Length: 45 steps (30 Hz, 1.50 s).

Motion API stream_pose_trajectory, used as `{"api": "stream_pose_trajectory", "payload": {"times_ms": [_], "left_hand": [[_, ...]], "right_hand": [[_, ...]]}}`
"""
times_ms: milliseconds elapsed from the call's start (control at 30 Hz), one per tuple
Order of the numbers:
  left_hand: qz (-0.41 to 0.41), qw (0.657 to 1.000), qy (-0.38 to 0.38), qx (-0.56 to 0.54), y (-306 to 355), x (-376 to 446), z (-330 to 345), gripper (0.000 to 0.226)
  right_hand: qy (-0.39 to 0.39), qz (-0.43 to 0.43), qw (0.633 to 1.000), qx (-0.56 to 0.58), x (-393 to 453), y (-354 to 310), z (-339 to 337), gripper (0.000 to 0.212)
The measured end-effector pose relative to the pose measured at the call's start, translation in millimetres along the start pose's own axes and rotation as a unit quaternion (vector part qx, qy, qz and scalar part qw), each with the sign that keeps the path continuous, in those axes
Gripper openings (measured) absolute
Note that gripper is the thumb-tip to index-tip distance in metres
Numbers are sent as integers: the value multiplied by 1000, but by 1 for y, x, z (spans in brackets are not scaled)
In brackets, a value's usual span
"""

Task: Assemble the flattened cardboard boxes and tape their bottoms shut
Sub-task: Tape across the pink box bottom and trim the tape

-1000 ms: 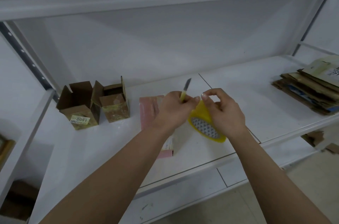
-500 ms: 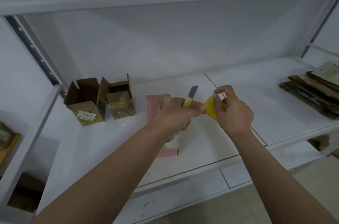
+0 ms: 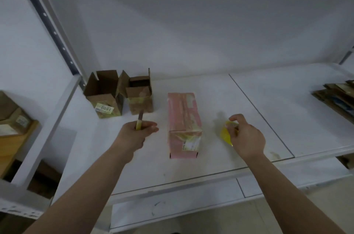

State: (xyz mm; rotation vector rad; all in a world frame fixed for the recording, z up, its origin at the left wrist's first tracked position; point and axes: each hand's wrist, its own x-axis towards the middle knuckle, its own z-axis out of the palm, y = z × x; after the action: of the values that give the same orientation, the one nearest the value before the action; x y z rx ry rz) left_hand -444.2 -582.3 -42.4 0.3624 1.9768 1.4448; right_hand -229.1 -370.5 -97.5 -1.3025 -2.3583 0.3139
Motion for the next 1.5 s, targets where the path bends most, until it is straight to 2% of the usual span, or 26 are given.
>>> {"api": "stream_pose_trajectory", "payload": {"times_ms": [133,367,633,767,833,933,1033,1133,1300,1400,1500], "left_hand": [[6,999,9,-41,-3,-2,-6,5],[55,998,13,33,-11,-3,-7,12],[54,990,0,134,-38,3,-7,11],[70,992,35,98,-36,6,-14,14],[110,990,56,67,-20,1,-15,13],[182,977,62,90,13,-13,-8,12],[244,968,16,59,43,-23,10,14],[265,962,-58,28,65,-33,38,6],[261,952,-162,-12,90,-45,82,7],[242,949,-200,-22,93,-45,98,11],[212,952,-218,-35,92,-41,106,22]], "right_hand": [[-35,11,999,20,-3,-5,4,29],[-38,34,996,75,-4,-11,1,29],[-54,74,989,114,-6,-11,-8,29],[-60,67,989,117,-11,-13,-5,29],[-44,68,988,129,-11,-11,-6,26],[27,91,981,171,-7,-8,-18,22],[72,91,967,227,-3,-13,-36,15],[117,61,942,310,1,-22,-54,6],[143,16,902,408,5,-36,-80,7],[145,17,877,457,4,-42,-91,15],[149,12,855,496,4,-41,-97,14]]}}
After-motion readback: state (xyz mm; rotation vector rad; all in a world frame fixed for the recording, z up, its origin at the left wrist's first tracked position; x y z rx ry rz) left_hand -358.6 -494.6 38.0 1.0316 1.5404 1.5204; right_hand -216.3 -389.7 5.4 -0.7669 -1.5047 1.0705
